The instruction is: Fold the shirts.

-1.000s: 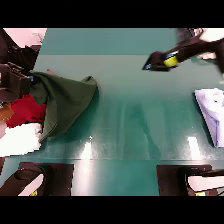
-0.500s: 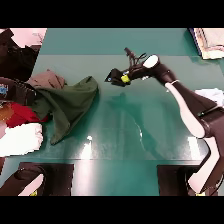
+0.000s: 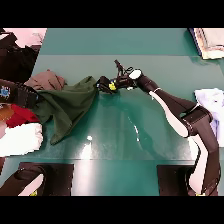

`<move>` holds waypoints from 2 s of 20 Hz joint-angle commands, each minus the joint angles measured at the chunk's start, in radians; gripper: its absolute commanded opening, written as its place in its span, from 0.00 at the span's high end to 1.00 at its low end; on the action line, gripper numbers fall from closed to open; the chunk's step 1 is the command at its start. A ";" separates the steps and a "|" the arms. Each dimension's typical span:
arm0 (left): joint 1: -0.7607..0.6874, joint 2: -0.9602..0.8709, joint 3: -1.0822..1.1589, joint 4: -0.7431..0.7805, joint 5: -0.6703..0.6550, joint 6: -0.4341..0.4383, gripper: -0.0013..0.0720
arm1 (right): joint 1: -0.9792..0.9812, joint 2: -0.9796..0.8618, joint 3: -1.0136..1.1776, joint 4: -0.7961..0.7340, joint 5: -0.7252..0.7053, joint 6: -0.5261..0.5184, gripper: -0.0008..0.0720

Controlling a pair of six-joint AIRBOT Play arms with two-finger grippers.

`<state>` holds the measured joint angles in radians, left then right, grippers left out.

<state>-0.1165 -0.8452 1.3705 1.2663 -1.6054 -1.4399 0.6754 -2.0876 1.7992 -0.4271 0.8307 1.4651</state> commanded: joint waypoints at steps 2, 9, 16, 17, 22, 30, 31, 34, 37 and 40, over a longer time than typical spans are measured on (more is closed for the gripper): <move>0.001 0.000 0.000 -0.049 -0.003 -0.001 0.95 | 0.032 -0.005 0.001 0.041 -0.095 -0.011 0.37; 0.001 0.001 0.000 -0.085 -0.010 0.000 0.95 | 0.079 -0.002 0.001 0.033 -0.264 -0.011 0.97; 0.001 0.001 0.151 -0.084 0.074 0.034 0.95 | -0.039 0.327 0.001 -0.542 -0.116 -0.007 0.97; 0.001 0.001 0.214 -0.085 0.110 0.034 0.95 | -0.068 0.399 0.001 -0.612 -0.066 -0.007 0.97; 0.001 0.001 0.498 -0.139 0.247 0.034 0.95 | -0.190 0.792 0.001 -0.842 0.127 -0.007 0.97; 0.001 0.000 0.669 -0.244 0.308 0.033 0.95 | -0.285 1.212 0.001 -0.990 0.360 0.053 0.97; 0.001 0.000 0.645 -0.244 0.306 0.033 0.95 | -0.299 1.222 0.001 -0.988 0.413 0.065 0.97; 0.001 -0.002 0.496 -0.237 0.309 0.033 0.95 | -0.318 1.181 -0.007 -0.987 0.634 0.107 0.97; 0.001 -0.038 0.296 -0.237 0.271 0.033 0.95 | -0.317 1.100 -0.130 -0.978 0.754 0.128 0.97; 0.001 -0.163 0.126 -0.232 0.211 0.053 0.95 | -0.318 1.016 -0.314 -0.978 0.720 0.127 0.97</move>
<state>-0.1169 -0.9276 1.6463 1.0340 -1.3441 -1.4059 0.3603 -1.0092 1.6157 -1.4097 1.5074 1.5803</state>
